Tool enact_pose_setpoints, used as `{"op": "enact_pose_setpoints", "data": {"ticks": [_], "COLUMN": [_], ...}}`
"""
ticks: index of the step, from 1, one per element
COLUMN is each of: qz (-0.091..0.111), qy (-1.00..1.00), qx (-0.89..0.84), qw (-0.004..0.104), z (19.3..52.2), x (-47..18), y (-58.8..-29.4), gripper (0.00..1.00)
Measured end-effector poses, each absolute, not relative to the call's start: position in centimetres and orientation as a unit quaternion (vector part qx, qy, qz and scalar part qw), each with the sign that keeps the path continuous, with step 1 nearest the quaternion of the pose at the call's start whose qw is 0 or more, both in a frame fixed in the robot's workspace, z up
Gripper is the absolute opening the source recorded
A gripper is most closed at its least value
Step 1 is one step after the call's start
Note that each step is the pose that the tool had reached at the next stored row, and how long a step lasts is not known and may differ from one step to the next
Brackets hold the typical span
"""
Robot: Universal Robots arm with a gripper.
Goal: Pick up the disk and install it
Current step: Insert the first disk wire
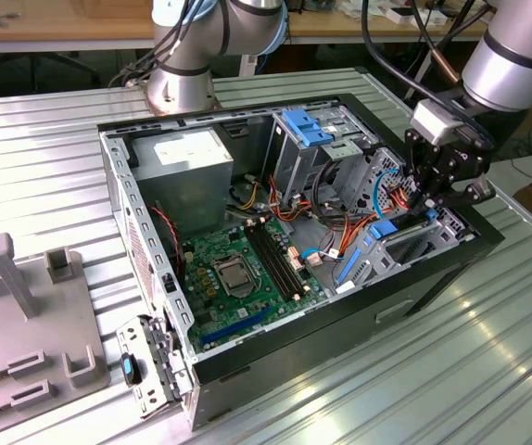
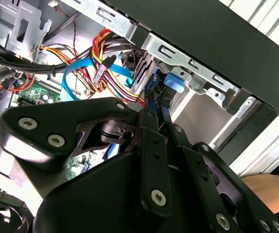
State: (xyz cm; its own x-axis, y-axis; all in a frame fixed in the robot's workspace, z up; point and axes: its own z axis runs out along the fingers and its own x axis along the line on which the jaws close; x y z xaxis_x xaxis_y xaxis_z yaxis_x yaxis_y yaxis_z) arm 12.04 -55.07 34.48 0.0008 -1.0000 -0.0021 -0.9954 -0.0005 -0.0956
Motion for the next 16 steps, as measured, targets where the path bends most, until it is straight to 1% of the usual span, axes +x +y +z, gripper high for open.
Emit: {"op": "enact_pose_setpoints", "data": {"ticks": [4,6,7,8,10,11,16], "qz": [-0.032,-0.028,-0.027,-0.027,-0.027,-0.027,-0.027], "qy": [0.706,0.706,0.706,0.706,0.706,0.706,0.706], "qx": [-0.706,-0.706,-0.706,-0.706,-0.706,-0.706,-0.706], "qw": [0.036,0.04,0.04,0.041,0.04,0.04,0.04], "z": [34.4,33.7,34.0,34.8,34.8,34.8,34.8], "x": [12.0,12.0,12.0,12.0,12.0,12.0,12.0], "y": [-55.1,-55.3,-55.3,-55.3,-55.3,-55.3,-55.3], "gripper": [0.17,0.17,0.24,0.24,0.23,0.11,0.11]}}
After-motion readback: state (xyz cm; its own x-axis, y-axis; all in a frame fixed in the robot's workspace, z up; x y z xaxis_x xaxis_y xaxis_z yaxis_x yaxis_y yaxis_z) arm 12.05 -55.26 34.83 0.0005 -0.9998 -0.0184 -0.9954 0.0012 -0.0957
